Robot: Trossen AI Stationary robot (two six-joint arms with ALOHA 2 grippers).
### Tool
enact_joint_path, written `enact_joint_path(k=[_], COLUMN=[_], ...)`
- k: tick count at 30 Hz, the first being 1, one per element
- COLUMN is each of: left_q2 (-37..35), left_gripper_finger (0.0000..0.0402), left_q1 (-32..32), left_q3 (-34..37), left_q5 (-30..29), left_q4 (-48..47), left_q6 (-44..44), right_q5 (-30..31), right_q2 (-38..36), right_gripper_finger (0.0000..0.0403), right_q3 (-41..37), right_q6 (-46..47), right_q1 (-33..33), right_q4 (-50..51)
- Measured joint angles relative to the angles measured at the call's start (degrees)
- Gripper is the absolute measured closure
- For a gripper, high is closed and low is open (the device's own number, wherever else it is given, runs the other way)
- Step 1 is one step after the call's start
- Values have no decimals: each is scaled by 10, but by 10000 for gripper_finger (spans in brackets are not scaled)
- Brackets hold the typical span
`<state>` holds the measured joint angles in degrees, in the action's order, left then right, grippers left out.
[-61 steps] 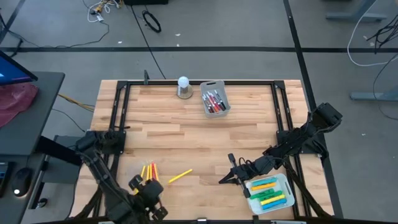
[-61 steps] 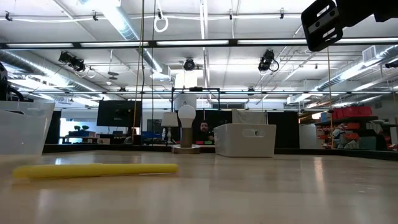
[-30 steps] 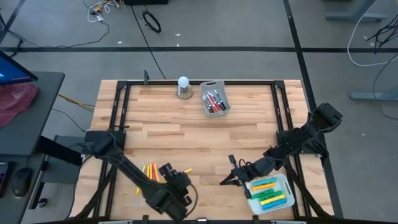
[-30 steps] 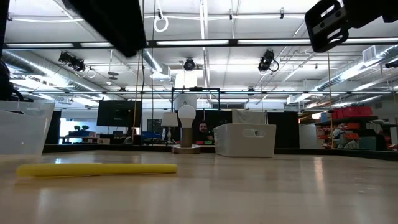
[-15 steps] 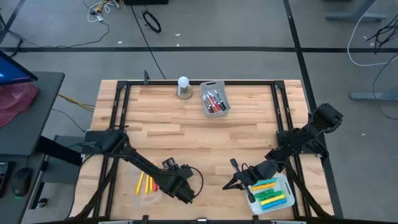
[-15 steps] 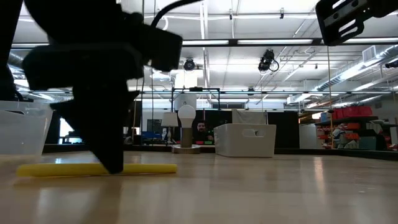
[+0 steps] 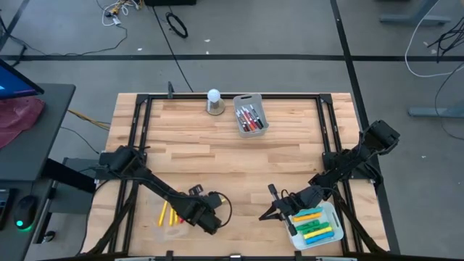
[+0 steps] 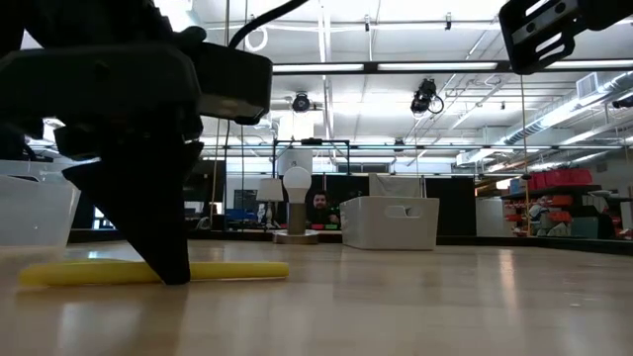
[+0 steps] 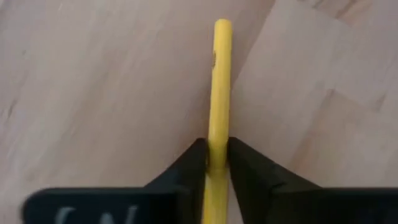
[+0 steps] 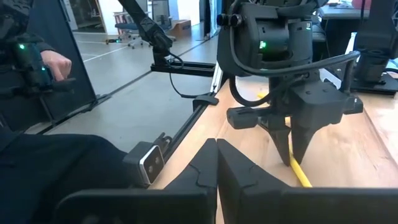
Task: Pick & Place Markers
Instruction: Put the yellow pen into the transparent bin
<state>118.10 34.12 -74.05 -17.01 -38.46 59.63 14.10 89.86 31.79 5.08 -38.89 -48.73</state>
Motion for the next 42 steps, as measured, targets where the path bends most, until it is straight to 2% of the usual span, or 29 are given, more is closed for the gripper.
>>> enact_joint_path(k=[4,13,21,28,31,34,38,42], left_q2=[-1,-4,-60,-91,-105,-109,-110,-110], left_gripper_finger=[369,370,371,372,372,372,372,372], left_q1=[-4,-5,6,13,14,19,41,81], left_q3=[5,-11,-23,-49,-95,-169,-242,-248], left_q5=[6,-6,-39,-25,-8,23,84,156], left_q4=[5,4,-5,-30,-102,-231,-412,-517], left_q6=[-14,-54,-58,-67,-56,-23,78,194], right_q5=[0,0,0,0,0,0,0,0], right_q2=[0,0,0,0,0,0,0,0], right_gripper_finger=[399,399,399,399,399,399,399,399], right_q3=[0,0,0,0,0,0,0,0], right_q6=[1,1,1,1,2,4,5,5], right_q1=[0,0,0,0,0,0,0,0], right_q4=[0,0,0,0,0,0,-1,-1])
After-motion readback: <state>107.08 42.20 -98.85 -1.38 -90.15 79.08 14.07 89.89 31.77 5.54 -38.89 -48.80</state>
